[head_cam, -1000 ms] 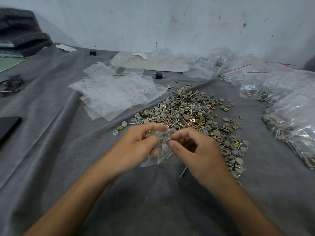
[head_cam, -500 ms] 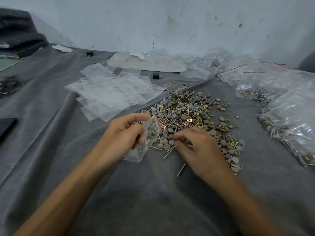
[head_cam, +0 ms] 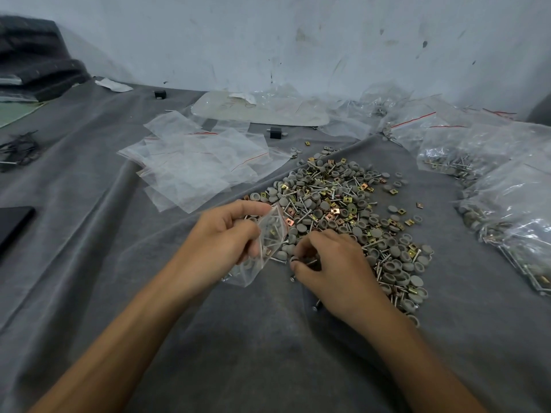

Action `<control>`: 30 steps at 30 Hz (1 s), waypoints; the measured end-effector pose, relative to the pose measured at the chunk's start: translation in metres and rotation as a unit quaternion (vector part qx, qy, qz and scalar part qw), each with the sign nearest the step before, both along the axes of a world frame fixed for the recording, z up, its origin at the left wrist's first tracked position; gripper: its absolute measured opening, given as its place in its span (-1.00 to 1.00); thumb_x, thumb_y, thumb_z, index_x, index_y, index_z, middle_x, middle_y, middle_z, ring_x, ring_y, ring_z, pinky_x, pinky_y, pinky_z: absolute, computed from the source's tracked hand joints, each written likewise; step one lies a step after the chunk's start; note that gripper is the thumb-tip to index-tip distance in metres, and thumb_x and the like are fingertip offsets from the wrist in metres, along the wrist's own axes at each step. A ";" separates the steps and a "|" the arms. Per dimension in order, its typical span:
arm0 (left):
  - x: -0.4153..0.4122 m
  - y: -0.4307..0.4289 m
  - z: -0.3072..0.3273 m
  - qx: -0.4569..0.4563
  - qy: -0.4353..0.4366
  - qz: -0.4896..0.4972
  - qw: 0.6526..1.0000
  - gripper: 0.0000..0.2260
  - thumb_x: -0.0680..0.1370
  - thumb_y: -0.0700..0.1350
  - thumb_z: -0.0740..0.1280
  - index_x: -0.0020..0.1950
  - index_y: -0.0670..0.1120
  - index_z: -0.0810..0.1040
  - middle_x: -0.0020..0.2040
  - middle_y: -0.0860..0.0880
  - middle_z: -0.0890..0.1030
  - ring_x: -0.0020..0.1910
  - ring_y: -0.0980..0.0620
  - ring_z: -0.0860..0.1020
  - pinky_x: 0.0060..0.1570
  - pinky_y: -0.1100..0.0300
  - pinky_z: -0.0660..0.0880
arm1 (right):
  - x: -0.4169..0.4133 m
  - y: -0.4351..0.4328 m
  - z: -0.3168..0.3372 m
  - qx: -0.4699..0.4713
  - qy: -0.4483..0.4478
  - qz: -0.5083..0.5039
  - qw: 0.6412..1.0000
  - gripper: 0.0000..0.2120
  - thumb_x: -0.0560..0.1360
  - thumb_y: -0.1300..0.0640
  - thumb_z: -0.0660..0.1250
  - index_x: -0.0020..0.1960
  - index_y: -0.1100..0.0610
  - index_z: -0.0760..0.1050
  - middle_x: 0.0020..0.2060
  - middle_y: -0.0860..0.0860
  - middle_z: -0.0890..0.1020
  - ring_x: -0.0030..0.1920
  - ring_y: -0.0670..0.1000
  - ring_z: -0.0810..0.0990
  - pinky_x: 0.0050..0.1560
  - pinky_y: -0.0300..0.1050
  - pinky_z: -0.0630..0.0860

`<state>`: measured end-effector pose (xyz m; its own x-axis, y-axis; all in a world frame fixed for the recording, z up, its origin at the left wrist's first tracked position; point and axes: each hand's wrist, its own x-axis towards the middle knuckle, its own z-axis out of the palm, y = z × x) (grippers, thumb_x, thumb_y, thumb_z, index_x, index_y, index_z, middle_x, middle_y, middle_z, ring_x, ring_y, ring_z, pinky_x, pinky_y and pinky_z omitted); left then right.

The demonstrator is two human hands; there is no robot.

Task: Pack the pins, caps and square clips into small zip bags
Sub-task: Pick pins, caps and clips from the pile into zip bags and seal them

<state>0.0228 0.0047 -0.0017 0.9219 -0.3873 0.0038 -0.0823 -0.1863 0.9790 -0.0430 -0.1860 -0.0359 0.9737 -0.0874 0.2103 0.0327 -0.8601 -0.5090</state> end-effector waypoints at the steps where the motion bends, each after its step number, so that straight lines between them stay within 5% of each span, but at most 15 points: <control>1: 0.000 0.000 0.000 0.000 0.000 -0.001 1.000 -0.67 0.60 -0.30 0.24 0.17 0.06 0.64 -0.42 -0.03 0.58 -0.42 0.12 0.46 -0.38 0.33 0.45 | -0.001 0.000 0.000 -0.003 -0.005 0.001 1.000 -0.87 0.52 -0.08 0.40 -0.08 -0.17 0.44 -0.10 -0.26 0.49 0.00 -0.13 0.37 0.11 -0.08 0.35; 5: -0.003 0.000 0.002 0.002 0.001 -0.007 1.000 -0.68 0.61 -0.30 0.24 0.17 0.06 0.64 -0.42 -0.03 0.57 -0.41 0.13 0.46 -0.37 0.32 0.45 | -0.004 0.001 0.003 -0.010 -0.025 -0.007 1.000 -0.86 0.52 0.00 0.41 -0.11 -0.15 0.44 -0.23 -0.30 0.48 -0.04 -0.12 0.38 0.03 -0.08 0.28; 7: -0.004 0.000 0.002 0.007 -0.001 -0.012 1.000 -0.67 0.61 -0.29 0.23 0.19 0.07 0.63 -0.42 -0.02 0.57 -0.41 0.12 0.45 -0.37 0.31 0.44 | -0.004 -0.003 0.006 0.002 -0.052 -0.021 0.998 -0.89 0.50 0.05 0.43 -0.11 -0.09 0.50 -0.24 -0.28 0.51 -0.06 -0.09 0.45 0.05 -0.01 0.39; 13: -0.011 -0.006 -0.002 0.054 -0.026 -0.057 0.997 -0.69 0.62 -0.29 0.24 0.16 0.07 0.63 -0.42 -0.03 0.58 -0.41 0.10 0.48 -0.32 0.24 0.44 | -0.007 -0.019 0.015 0.193 -0.075 -0.044 0.977 -0.87 0.50 0.09 0.46 -0.14 -0.09 0.54 -0.24 -0.17 0.63 -0.25 -0.16 0.59 -0.26 -0.24 0.50; 18: -0.014 -0.012 -0.006 0.094 -0.060 -0.103 0.988 -0.70 0.62 -0.25 0.25 0.22 0.10 0.60 -0.41 0.01 0.61 -0.44 0.12 0.48 -0.39 0.22 0.41 | -0.011 -0.009 0.019 0.306 -0.081 0.011 0.948 -0.86 0.48 0.16 0.52 -0.15 -0.01 0.58 -0.27 -0.04 0.65 -0.28 -0.09 0.59 -0.30 -0.24 0.52; 23: -0.013 -0.011 -0.006 0.077 -0.058 -0.088 0.991 -0.70 0.62 -0.28 0.25 0.22 0.06 0.61 -0.42 -0.01 0.60 -0.43 0.04 0.49 -0.37 0.14 0.43 | -0.013 -0.002 0.016 0.236 -0.048 0.051 0.969 -0.90 0.50 0.13 0.49 -0.10 -0.05 0.62 -0.23 -0.13 0.63 -0.24 -0.14 0.58 -0.24 -0.32 0.45; 26: -0.014 -0.010 -0.006 0.079 -0.062 -0.089 0.991 -0.68 0.63 -0.30 0.23 0.22 0.05 0.61 -0.45 0.02 0.58 -0.48 0.10 0.44 -0.44 0.23 0.38 | -0.014 -0.009 0.017 0.121 -0.058 0.054 0.990 -0.71 0.51 0.26 0.38 0.02 -0.12 0.67 0.05 -0.19 0.49 0.04 -0.19 0.46 0.00 -0.38 0.32; 30: -0.018 -0.007 0.002 0.059 -0.054 -0.117 0.990 -0.67 0.59 -0.29 0.24 0.23 0.02 0.62 -0.49 0.02 0.53 -0.47 0.16 0.46 -0.34 0.33 0.43 | -0.018 -0.008 0.012 -0.034 -0.026 0.121 0.992 -0.60 0.52 0.26 0.33 0.22 -0.13 0.61 0.47 -0.14 0.30 0.41 -0.04 0.23 0.33 -0.14 0.24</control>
